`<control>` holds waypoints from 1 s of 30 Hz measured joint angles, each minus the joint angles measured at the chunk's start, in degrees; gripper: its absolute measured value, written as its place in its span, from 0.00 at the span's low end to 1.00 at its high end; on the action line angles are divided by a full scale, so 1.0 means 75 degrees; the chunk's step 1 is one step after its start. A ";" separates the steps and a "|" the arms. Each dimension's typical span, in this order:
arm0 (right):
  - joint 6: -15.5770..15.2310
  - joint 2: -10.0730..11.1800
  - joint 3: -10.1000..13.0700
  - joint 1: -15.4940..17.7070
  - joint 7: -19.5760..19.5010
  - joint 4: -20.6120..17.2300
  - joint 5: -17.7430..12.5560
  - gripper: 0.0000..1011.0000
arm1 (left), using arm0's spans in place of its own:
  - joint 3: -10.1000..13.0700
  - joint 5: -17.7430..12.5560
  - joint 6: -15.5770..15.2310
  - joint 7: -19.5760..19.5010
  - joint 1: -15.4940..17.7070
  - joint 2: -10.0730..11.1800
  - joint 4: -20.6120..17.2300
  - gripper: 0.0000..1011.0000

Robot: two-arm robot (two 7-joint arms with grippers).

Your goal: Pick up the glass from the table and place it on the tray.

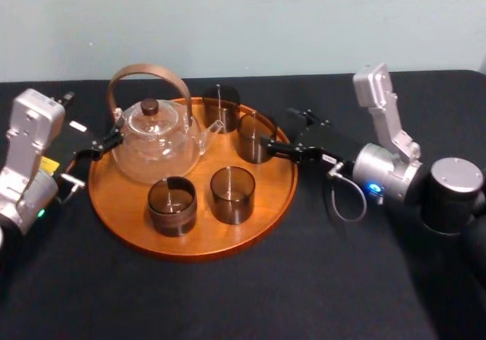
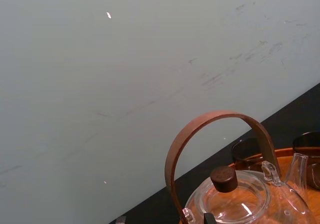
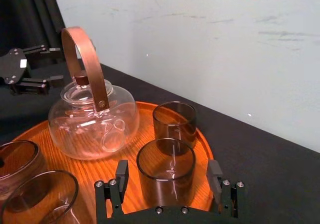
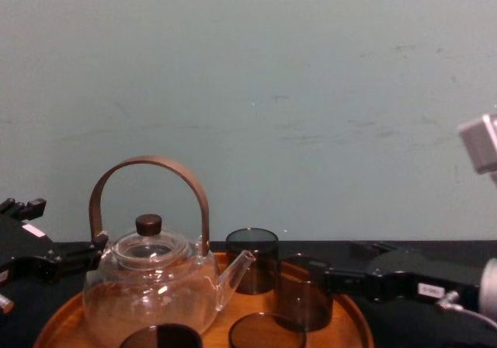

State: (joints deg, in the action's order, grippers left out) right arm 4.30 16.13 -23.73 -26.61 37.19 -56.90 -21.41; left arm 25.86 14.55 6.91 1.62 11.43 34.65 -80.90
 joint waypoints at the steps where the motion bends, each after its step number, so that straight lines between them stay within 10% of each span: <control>1: -0.0027 0.0090 0.0031 0.0120 -0.0041 -0.0186 -0.0060 0.99 | 0.0000 0.0000 0.0000 0.0000 0.0000 0.0000 0.0000 1.00; 15: -0.0057 0.0767 0.0307 0.1073 -0.0490 -0.1397 -0.0456 0.99 | 0.0000 0.0000 0.0000 0.0000 0.0000 0.0000 0.0000 1.00; 30: 0.0107 0.0954 0.0768 0.1287 -0.1060 -0.1382 -0.0567 0.99 | 0.0000 0.0000 0.0000 0.0000 0.0000 0.0000 0.0000 1.00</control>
State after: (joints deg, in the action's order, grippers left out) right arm 5.10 23.28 -17.97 -16.96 29.24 -67.27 -25.66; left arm 25.86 14.55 6.91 1.62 11.43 34.65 -80.90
